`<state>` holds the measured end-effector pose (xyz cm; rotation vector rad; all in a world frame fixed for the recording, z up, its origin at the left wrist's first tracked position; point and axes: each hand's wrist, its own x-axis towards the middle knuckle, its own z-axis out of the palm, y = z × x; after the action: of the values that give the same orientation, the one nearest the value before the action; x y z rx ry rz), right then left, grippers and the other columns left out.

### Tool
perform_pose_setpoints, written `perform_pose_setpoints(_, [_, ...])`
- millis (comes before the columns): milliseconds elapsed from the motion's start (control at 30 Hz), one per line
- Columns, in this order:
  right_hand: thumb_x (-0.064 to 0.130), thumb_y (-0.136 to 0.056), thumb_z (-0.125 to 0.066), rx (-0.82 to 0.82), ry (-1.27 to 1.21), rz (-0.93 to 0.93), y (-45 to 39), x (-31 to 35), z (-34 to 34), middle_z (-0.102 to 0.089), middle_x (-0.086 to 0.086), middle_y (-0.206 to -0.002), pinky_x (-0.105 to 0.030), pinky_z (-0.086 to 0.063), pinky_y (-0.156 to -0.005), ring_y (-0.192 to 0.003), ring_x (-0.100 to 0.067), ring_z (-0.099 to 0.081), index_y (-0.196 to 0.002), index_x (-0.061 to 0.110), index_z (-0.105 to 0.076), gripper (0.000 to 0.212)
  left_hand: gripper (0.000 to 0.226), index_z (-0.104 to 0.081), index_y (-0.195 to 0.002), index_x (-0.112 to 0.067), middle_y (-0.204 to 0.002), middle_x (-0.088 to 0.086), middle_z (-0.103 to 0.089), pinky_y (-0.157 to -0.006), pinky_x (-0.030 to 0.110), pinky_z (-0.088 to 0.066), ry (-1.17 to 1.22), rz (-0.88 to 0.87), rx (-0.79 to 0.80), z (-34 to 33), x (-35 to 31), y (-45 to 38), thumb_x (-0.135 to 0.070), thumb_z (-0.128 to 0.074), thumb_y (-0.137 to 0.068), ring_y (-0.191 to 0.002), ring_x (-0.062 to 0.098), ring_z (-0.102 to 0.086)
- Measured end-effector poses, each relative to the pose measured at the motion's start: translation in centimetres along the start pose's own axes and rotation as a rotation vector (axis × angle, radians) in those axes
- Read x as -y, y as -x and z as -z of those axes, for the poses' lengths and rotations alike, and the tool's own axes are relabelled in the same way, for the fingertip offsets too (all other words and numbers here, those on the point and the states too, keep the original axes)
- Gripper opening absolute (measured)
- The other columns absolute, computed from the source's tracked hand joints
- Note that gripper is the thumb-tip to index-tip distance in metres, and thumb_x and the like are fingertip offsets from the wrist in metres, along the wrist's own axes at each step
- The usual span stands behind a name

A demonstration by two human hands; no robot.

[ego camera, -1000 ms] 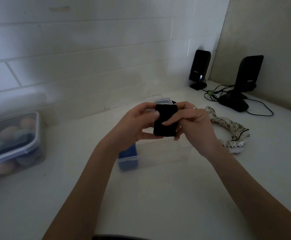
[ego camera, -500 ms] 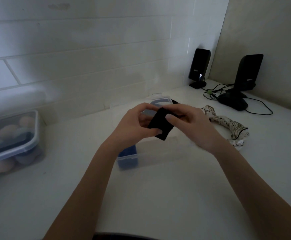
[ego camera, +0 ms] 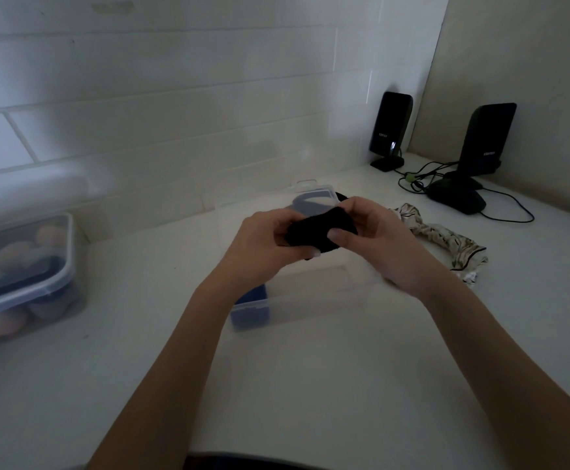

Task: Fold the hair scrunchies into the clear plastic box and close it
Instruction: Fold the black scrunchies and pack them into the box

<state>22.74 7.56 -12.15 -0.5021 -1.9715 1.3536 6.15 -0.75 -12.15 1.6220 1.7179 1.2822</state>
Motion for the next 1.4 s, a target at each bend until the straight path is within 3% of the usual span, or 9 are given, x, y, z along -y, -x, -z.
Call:
perform_pose_setpoints(100, [-0.008,-0.084,-0.058,-0.011,-0.093,0.005,0.0,-0.1,0.1,-0.069,0.007,-0.081,-0.017,-0.049,-0.077,-0.08,-0.005,-0.063,-0.094,0.009,-0.056,0.019,0.027,-0.069,-0.085,-0.02,-0.077,-0.003,-0.073,-0.071,0.015,-0.054,-0.01,-0.011,-0.041,0.1,-0.1,0.0,-0.005,-0.08,-0.066,-0.071,0.007,-0.071])
perform_pose_setpoints(267, [0.002,-0.083,-0.063,-0.008,-0.002,0.068,-0.1,-0.2,-0.2,-0.066,-0.006,-0.109,-0.024,-0.05,-0.088,-0.099,-0.012,-0.064,-0.113,0.015,-0.062,0.034,0.026,-0.07,-0.081,-0.015,-0.069,-0.007,-0.071,-0.064,0.011,-0.051,-0.044,0.008,-0.067,0.3,-0.1,0.0,-0.007,-0.084,-0.061,-0.064,0.003,-0.07])
perform_pose_setpoints(500, [-0.01,-0.084,-0.057,-0.074,0.028,0.099,0.0,-0.2,-0.5,-0.07,-0.015,-0.102,-0.022,-0.051,-0.089,-0.097,-0.015,-0.067,-0.107,0.0,-0.065,0.026,0.026,-0.07,-0.076,-0.021,-0.07,-0.006,-0.071,-0.068,0.018,-0.055,-0.095,-0.013,-0.087,0.6,0.1,0.0,-0.014,-0.087,-0.057,-0.068,0.009,-0.071])
perform_pose_setpoints(667, [-0.01,-0.082,-0.059,-0.139,0.01,0.11,0.0,0.1,-0.6,-0.071,-0.007,-0.095,-0.022,-0.053,-0.085,-0.089,-0.009,-0.068,-0.103,0.007,-0.067,0.029,0.022,-0.07,-0.077,-0.019,-0.066,-0.014,-0.067,-0.059,0.006,-0.046,-0.01,-0.049,-0.114,0.5,-0.1,-0.1,-0.011,-0.084,-0.062,-0.059,-0.006,-0.065])
perform_pose_setpoints(900, [-0.006,-0.079,-0.068,0.018,0.037,0.111,0.2,0.2,-0.6,-0.065,0.016,-0.088,-0.018,-0.05,-0.073,-0.086,-0.006,-0.061,-0.099,0.022,-0.056,0.037,0.023,-0.072,-0.077,-0.013,-0.058,-0.019,-0.068,-0.06,0.007,-0.048,0.051,-0.09,-0.1,1.1,0.4,-0.1,-0.002,-0.083,-0.061,-0.059,-0.004,-0.067])
perform_pose_setpoints(1033, [-0.007,-0.074,-0.071,-0.047,0.122,0.155,0.2,0.5,-1.3,-0.061,0.009,-0.081,-0.015,-0.047,-0.067,-0.075,-0.003,-0.057,-0.086,0.022,-0.057,0.035,0.005,-0.072,-0.074,-0.029,-0.06,-0.02,-0.07,-0.062,0.012,-0.049,0.068,-0.153,-0.174,1.6,0.4,0.0,-0.025,-0.074,-0.073,-0.061,-0.001,-0.066])
perform_pose_setpoints(1100, [-0.005,-0.072,-0.072,-0.024,0.24,0.161,0.0,0.6,-1.6,-0.061,0.009,-0.08,-0.018,-0.048,-0.066,-0.074,0.0,-0.057,-0.081,0.028,-0.056,0.039,0.029,-0.073,-0.073,-0.026,-0.058,-0.012,-0.071,-0.058,0.019,-0.051,0.138,-0.186,-0.331,2.1,0.8,0.0,-0.046,-0.054,-0.081,-0.059,0.009,-0.066])
perform_pose_setpoints(1200, [0.0,-0.072,-0.071,0.207,0.567,0.125,-0.4,0.8,-2.6,-0.063,0.004,-0.086,-0.031,-0.051,-0.073,-0.082,-0.009,-0.057,-0.085,0.021,-0.06,0.028,0.049,-0.071,-0.067,-0.017,-0.049,-0.002,-0.064,-0.052,0.027,-0.049,0.062,-0.238,-0.545,2.8,1.8,0.0,-0.05,-0.04,-0.087,-0.049,0.021,-0.063])
perform_pose_setpoints(1400, [0.014,-0.08,-0.065,0.479,1.014,0.097,-2.1,2.2,-4.2,-0.053,0.001,-0.096,-0.031,-0.045,-0.073,-0.09,-0.017,-0.051,-0.09,0.018,-0.051,0.017,0.058,-0.07,-0.061,-0.009,-0.044,0.003,-0.059,-0.053,0.038,-0.054,-0.105,-0.234,-0.517,2.7,2.7,0.0,-0.05,-0.04,-0.088,-0.042,0.019,-0.06])
